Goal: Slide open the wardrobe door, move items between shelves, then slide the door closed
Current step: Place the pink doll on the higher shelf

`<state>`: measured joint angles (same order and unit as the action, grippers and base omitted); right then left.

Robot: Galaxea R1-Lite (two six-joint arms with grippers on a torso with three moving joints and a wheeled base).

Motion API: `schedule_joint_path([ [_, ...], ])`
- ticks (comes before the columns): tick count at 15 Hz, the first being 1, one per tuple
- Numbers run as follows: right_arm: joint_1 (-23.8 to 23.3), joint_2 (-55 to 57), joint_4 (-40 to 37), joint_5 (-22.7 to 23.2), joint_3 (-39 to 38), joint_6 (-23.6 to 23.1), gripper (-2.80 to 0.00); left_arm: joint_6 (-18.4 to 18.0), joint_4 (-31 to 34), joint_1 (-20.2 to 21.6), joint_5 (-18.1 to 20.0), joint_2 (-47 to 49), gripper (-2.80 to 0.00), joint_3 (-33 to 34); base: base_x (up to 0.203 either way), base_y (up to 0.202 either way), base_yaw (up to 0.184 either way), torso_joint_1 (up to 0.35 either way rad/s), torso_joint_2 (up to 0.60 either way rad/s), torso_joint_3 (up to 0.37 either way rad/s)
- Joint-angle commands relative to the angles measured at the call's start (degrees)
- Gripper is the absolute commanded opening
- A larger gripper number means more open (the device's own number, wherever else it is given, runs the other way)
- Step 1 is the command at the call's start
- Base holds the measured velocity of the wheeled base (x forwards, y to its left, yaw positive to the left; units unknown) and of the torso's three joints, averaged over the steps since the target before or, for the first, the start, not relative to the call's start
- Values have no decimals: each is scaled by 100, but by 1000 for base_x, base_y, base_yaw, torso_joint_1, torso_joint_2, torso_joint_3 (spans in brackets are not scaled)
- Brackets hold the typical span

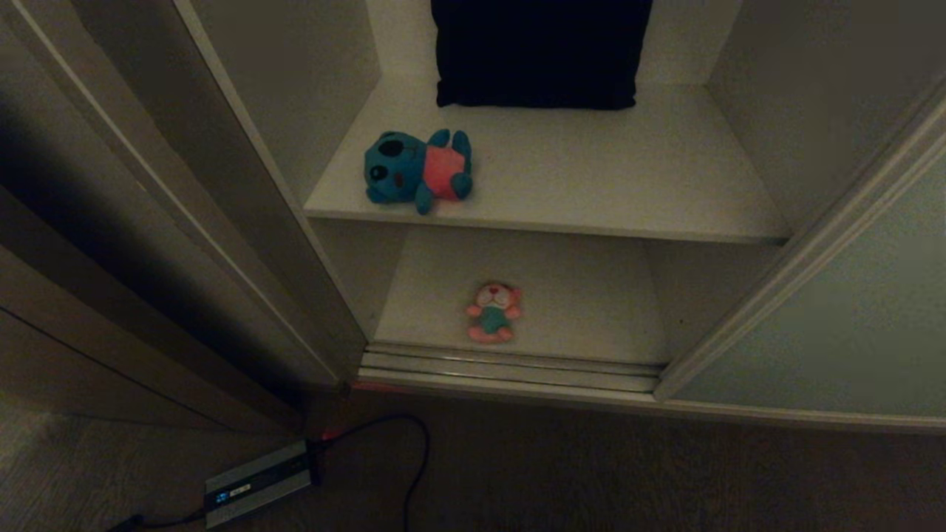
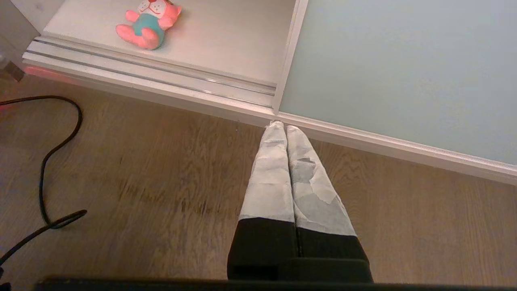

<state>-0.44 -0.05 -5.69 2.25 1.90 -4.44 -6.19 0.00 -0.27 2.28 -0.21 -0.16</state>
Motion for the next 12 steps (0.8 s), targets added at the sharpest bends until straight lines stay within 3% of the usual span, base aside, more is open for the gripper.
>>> schedule_joint_path([
  [1,0,-5,-2,3,2,-5,-280,-2,-18,0,7,30,-280,7,0,0,0,0,0,0],
  [7,0,-4,-2,3,2,-5,-280,13,86,0,17,30,-280,-27,0,0,0,0,0,-5],
  [12,0,-4,-2,3,-6,-5,-280,48,396,0,9,21,-280,-125,0,0,0,1,3,-163],
])
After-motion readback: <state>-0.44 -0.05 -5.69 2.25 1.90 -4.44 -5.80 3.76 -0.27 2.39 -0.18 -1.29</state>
